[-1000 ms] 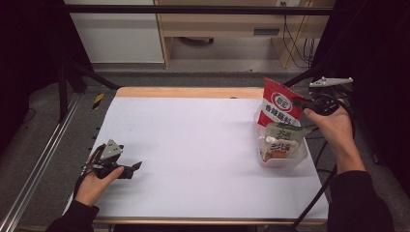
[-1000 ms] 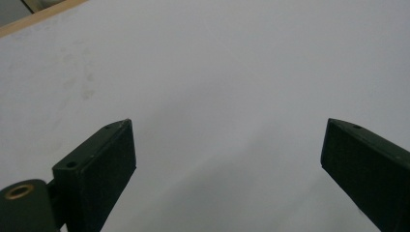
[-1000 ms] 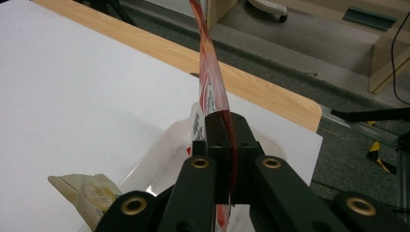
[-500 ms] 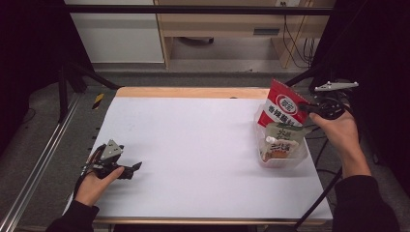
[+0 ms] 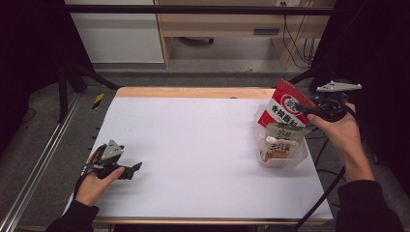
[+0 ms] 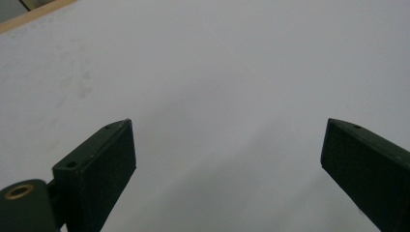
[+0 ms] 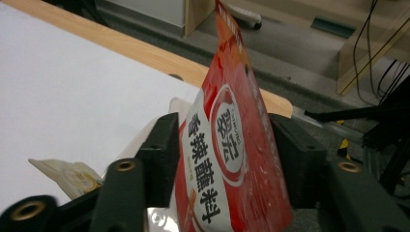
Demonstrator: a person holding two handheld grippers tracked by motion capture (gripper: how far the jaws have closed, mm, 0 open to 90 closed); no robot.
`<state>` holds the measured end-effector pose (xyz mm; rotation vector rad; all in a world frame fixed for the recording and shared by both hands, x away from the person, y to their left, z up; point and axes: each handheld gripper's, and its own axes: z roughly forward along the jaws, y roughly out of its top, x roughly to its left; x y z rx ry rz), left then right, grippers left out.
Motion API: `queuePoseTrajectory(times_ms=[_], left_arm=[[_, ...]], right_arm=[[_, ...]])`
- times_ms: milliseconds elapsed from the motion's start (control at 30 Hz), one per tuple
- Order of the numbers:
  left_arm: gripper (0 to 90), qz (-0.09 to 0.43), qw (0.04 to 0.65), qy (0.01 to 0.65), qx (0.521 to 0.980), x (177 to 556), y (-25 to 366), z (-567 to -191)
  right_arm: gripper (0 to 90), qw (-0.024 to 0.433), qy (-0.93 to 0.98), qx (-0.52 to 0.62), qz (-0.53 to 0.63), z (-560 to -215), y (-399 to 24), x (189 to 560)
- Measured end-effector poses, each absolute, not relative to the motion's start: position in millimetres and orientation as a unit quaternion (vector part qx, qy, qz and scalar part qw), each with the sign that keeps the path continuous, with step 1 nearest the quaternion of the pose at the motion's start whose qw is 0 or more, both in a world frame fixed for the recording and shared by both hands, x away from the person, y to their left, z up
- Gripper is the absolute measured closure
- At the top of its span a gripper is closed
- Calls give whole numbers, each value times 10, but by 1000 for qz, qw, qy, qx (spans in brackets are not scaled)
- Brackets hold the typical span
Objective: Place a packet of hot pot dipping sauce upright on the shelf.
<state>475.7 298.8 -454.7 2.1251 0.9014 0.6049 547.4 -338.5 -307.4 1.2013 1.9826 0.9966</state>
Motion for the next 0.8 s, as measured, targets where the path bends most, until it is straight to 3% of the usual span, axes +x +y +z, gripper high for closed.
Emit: queuePoseTrajectory(times_ms=[133, 367, 533, 800], left_arm=[[51, 236, 369, 351, 828, 4754, 2986, -4546], [51, 236, 368, 351, 828, 4756, 2989, -4547], [51, 238, 366, 351, 828, 4755, 2983, -4549], [51, 240, 366, 349, 828, 4748, 2978, -4547]], right_arm=[[301, 332, 739, 451, 376, -3033, -3325, 5457], [179, 362, 725, 440, 388, -2873, -3194, 5387], [127, 354, 737, 428, 386, -2773, -2941, 5262], [129, 346, 752, 390, 403, -2863, -2392, 4959]])
